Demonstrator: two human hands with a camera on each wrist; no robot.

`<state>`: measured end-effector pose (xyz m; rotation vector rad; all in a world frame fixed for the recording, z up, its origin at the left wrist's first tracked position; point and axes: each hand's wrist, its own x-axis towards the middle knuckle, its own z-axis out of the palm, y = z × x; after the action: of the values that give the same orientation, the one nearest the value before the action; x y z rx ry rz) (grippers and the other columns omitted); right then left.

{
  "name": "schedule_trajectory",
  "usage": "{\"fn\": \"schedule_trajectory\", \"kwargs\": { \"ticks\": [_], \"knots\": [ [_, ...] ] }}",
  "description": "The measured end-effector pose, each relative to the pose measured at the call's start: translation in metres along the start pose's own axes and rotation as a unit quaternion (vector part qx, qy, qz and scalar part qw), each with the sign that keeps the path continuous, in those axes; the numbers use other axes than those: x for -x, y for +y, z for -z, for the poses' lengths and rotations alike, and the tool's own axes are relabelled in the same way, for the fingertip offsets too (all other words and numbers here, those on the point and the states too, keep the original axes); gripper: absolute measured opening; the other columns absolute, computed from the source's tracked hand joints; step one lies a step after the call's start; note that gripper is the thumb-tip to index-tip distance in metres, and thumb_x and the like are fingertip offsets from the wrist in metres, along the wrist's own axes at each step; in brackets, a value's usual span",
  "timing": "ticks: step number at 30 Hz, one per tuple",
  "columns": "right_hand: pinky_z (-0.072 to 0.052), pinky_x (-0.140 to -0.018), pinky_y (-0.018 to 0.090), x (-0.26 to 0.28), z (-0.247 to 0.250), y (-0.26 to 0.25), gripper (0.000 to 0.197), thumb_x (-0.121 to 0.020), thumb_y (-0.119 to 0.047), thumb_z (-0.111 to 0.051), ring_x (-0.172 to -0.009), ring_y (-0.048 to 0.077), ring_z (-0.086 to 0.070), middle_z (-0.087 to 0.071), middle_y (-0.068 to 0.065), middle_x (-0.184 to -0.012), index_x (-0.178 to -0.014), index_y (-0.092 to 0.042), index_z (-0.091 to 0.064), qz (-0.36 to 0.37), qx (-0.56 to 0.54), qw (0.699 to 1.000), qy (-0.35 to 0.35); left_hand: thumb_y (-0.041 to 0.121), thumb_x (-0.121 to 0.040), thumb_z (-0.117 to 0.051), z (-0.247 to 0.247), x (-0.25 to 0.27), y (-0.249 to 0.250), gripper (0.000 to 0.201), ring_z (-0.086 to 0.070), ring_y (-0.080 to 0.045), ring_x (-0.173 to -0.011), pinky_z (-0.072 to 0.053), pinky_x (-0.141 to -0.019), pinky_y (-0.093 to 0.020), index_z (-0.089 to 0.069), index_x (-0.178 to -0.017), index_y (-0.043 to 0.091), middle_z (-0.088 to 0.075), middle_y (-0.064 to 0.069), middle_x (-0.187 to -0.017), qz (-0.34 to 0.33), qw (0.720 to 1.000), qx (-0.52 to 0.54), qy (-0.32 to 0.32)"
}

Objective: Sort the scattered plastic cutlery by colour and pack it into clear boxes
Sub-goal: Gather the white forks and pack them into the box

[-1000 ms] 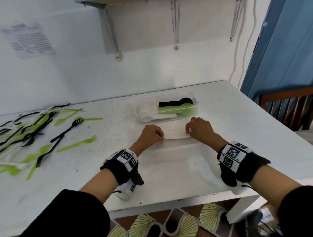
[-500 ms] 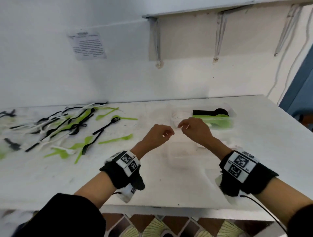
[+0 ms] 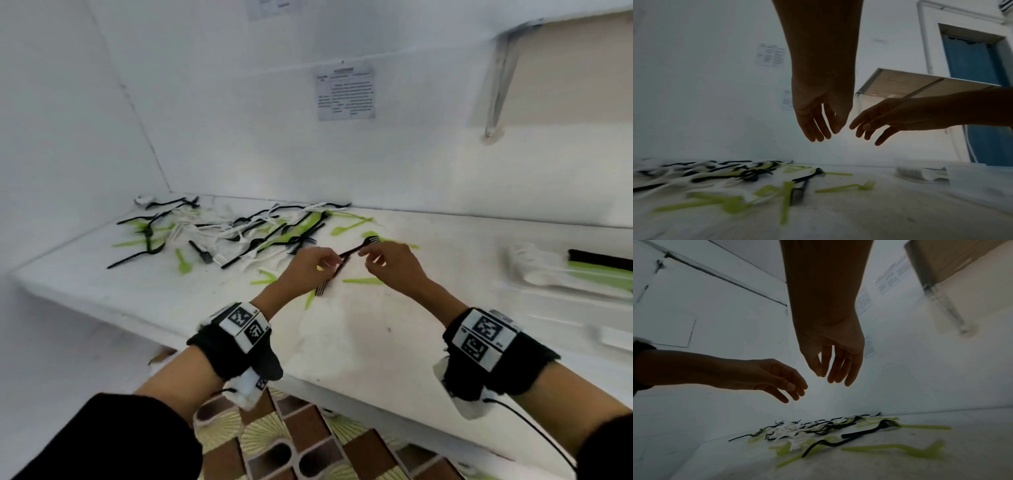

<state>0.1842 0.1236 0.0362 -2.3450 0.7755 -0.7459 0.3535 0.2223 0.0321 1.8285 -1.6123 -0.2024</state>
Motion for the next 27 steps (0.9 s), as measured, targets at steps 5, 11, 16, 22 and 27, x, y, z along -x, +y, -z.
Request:
{"fn": "schedule_trajectory", "kwargs": {
  "ticks": [5,11,16,22,27],
  "knots": [
    [-0.046,-0.077,0.032,-0.027,-0.053,-0.028,0.025,-0.082,-0.004,-0.057,-0.086,0.021,-0.060,-0.066,0.005,-0.088,-0.100,-0.013,-0.070,-0.003,-0.012,0.999,-0.050,-0.003,-0.082,-0.058,0.038,0.021,-0.048,0.018,-0.059,-0.009,-0.073,-0.043,-0.071,-0.006,-0.070,-0.094,0.003,-0.069,-0.010,-0.089,0.042,0.999,-0.005,0.033],
    [-0.041,-0.073,0.026,-0.061,-0.097,-0.036,0.024,-0.082,-0.008,-0.061,-0.088,0.020,-0.058,-0.065,0.008,-0.094,-0.105,-0.015,-0.066,-0.017,0.020,0.989,-0.143,-0.005,-0.081,-0.059,0.067,0.036,-0.098,0.017,-0.061,-0.016,-0.078,-0.046,-0.076,-0.015,-0.069,-0.094,0.000,-0.070,-0.014,-0.090,0.090,0.994,-0.005,0.061],
    [-0.038,-0.089,0.029,-0.100,-0.135,-0.035,0.042,-0.084,-0.022,-0.066,-0.117,0.026,-0.049,-0.055,0.012,-0.123,-0.123,-0.015,-0.055,-0.023,0.121,0.950,-0.288,-0.004,-0.081,-0.058,0.084,0.032,-0.144,0.017,-0.058,0.004,-0.067,-0.042,-0.072,-0.007,-0.070,-0.092,0.002,-0.066,-0.005,-0.084,0.128,0.989,-0.010,0.071],
    [-0.050,-0.053,0.026,-0.142,-0.165,-0.037,0.049,-0.073,-0.020,-0.079,-0.084,0.021,-0.055,-0.048,0.009,-0.112,-0.115,-0.012,-0.056,-0.048,0.176,0.907,-0.380,-0.005,-0.081,-0.059,0.111,-0.005,-0.185,0.019,-0.062,-0.018,-0.083,-0.041,-0.073,-0.007,-0.070,-0.096,0.000,-0.070,-0.016,-0.093,0.140,0.988,-0.040,0.053],
    [-0.048,-0.045,0.018,-0.163,-0.174,-0.030,0.037,-0.078,-0.020,-0.074,-0.082,0.021,-0.057,-0.056,0.010,-0.112,-0.110,-0.007,-0.062,-0.050,0.192,0.895,-0.401,-0.002,-0.082,-0.063,0.117,-0.020,-0.213,0.022,-0.058,-0.014,-0.086,-0.039,-0.070,-0.001,-0.067,-0.104,0.000,-0.066,-0.015,-0.098,0.153,0.987,-0.035,0.016]
  ]
}}
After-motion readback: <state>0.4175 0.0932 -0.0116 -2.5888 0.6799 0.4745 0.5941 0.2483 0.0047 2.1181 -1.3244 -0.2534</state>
